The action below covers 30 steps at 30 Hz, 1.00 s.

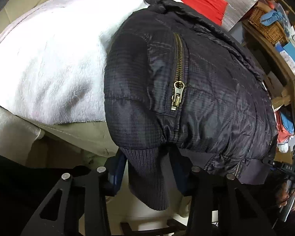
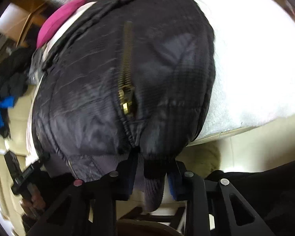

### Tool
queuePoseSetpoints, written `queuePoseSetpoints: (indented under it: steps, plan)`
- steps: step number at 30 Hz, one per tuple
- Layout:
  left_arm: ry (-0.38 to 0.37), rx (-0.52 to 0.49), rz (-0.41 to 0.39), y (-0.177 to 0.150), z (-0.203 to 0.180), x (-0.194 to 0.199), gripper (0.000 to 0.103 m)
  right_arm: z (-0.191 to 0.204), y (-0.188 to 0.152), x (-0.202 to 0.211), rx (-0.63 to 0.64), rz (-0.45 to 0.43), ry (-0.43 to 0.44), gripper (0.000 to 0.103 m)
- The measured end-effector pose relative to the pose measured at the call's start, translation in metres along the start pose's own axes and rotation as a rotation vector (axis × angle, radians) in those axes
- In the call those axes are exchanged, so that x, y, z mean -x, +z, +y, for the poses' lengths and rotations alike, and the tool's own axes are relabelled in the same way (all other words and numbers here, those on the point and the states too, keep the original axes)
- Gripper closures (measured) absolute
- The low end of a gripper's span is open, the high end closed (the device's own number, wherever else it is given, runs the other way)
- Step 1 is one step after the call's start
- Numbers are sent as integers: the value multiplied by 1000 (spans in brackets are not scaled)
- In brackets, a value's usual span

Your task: Fold large clothes

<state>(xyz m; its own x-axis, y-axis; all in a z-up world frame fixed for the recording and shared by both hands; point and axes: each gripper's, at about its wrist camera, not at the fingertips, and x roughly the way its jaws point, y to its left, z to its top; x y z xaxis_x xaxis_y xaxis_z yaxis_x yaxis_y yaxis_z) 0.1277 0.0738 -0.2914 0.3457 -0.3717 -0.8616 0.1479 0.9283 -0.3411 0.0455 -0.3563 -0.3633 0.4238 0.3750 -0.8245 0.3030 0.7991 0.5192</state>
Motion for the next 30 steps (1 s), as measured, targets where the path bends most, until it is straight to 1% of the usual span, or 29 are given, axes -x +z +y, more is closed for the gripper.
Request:
queuePoseSetpoints:
  steps: [2,3,4,6,7,8,9,10,11,12,13,14,15,16,17,18,19,21,25,27,30]
  plan:
    - [-31,23,7,1,2,-1,57,1,-2,5,23,-3,26,73]
    - [-44,35,10,0,8,3,50,-1,-6,5,19,-2,27,72]
    - [-63,50,20,0,10,1,37,-6,-5,2,-3,7,27,70]
    - [-105,67,39,-1,15,-4,29,-14,-5,-6,-55,32,23,68]
    - [-106,60,46,-1,13,-7,27,-18,-4,-12,-72,51,21,60]
    - [-98,49,53,-2,12,-9,27,-19,-4,-17,-77,70,28,42]
    - [-91,28,72,-2,9,-12,27,-19,-5,-22,-76,89,37,35]
    - [-96,17,83,-1,7,-13,28,-18,-6,-26,-71,101,39,34]
    - [-99,7,88,0,5,-15,28,-15,-8,-30,-55,98,41,37]
    - [-94,-7,80,1,2,-15,32,-12,-8,-31,-37,85,37,40]
    - [-88,-21,71,1,0,-13,46,-9,-9,-30,-21,73,35,54]
    - [-79,-31,64,0,-1,-10,54,-5,-11,-26,1,60,37,74]
    - [-75,-35,60,1,-2,-10,67,2,-12,-23,26,47,15,79]
    - [-81,-33,60,1,-1,-8,80,6,-16,-16,59,36,-22,87]
    - [-90,-29,61,2,-1,-7,83,10,-19,-10,80,32,-43,89]
    - [-101,-30,55,2,0,-3,89,13,-21,-3,90,25,-46,90]
    - [-107,-36,46,2,-1,2,92,17,-23,5,101,12,-41,91]
    - [-144,-62,15,3,-3,17,94,25,-24,31,148,-42,-19,92]
    - [-235,-109,-59,13,-10,58,94,48,-19,90,222,-203,72,92]
    - [-278,-118,-110,24,-14,79,94,58,-14,112,246,-280,95,92]
    - [-328,-127,-164,46,-22,104,94,73,-2,133,259,-367,138,93]
